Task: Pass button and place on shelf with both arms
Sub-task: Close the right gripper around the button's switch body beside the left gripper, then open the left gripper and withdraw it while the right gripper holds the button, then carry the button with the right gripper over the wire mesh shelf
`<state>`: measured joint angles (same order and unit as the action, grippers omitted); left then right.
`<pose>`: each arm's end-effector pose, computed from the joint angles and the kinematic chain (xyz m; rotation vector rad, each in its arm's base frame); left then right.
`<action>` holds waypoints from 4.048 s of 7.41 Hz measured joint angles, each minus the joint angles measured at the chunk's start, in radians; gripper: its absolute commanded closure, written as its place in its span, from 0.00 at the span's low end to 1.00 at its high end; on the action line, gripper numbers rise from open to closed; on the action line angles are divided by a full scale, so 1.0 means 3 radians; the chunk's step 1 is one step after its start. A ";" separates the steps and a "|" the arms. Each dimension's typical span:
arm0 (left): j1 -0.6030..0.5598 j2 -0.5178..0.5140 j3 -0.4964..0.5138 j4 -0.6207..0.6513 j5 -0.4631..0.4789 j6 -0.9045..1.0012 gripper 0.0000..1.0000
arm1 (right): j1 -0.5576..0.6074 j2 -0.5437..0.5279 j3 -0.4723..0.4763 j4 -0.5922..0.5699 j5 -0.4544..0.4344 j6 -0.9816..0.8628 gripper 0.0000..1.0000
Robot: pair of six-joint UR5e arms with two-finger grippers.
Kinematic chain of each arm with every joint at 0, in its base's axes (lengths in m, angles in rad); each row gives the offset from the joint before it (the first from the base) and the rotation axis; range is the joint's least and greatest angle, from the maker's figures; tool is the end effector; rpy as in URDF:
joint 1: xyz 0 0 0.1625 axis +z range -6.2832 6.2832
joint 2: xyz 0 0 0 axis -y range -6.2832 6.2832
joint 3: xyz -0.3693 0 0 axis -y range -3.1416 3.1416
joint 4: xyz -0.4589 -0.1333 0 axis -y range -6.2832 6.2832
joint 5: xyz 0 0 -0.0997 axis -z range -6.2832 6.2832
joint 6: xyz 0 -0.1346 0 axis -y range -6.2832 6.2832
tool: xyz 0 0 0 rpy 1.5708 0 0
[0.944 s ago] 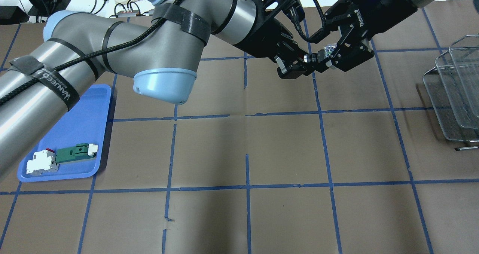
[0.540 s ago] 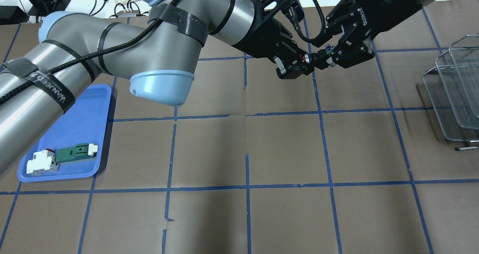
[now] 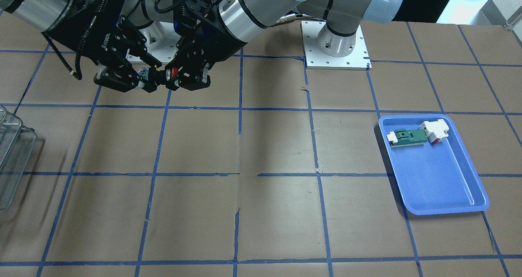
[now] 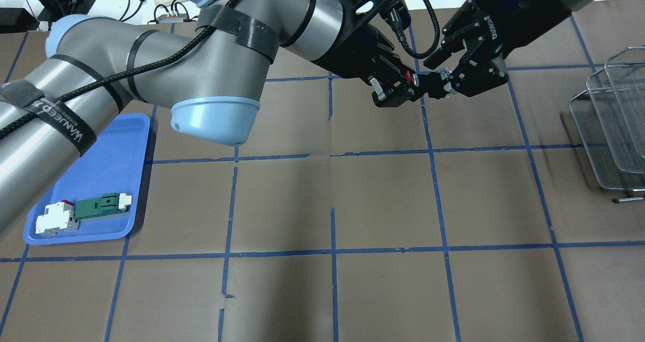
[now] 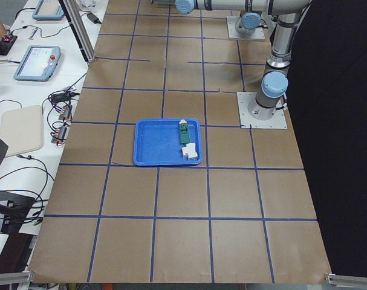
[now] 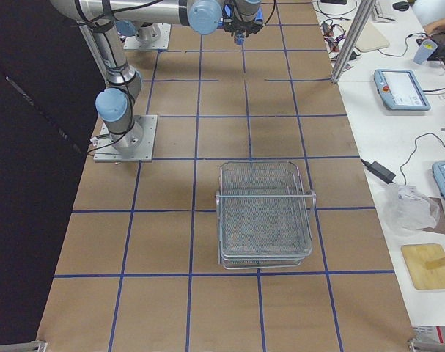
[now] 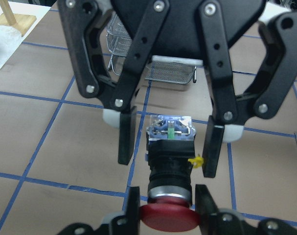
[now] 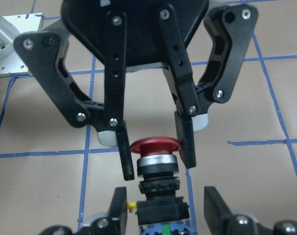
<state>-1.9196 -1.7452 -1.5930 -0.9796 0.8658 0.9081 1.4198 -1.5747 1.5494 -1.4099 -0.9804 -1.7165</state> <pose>-0.4279 -0.5313 0.3802 -1.6018 -1.8946 0.7266 0.1245 -0.5661 0.4191 -1.8186 1.9054 -0.5373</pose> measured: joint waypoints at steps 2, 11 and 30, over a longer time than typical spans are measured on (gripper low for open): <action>0.0000 0.0018 -0.0002 -0.0002 0.0004 0.0008 0.87 | 0.0002 -0.0012 0.0003 0.0005 0.0009 0.0028 1.00; 0.0001 0.0079 0.0003 0.0048 0.0008 -0.0143 0.43 | 0.0002 -0.0146 0.0009 0.0133 0.0010 0.0355 1.00; 0.0950 0.0467 -0.0202 -0.1304 0.2414 -0.2494 0.00 | -0.2083 0.1095 -0.0222 -0.1391 -0.1446 -0.0948 1.00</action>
<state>-1.6347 -1.6051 -1.6537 -1.3709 1.5900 0.1600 0.7949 -1.2463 1.4829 -1.8272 -1.4142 -2.0010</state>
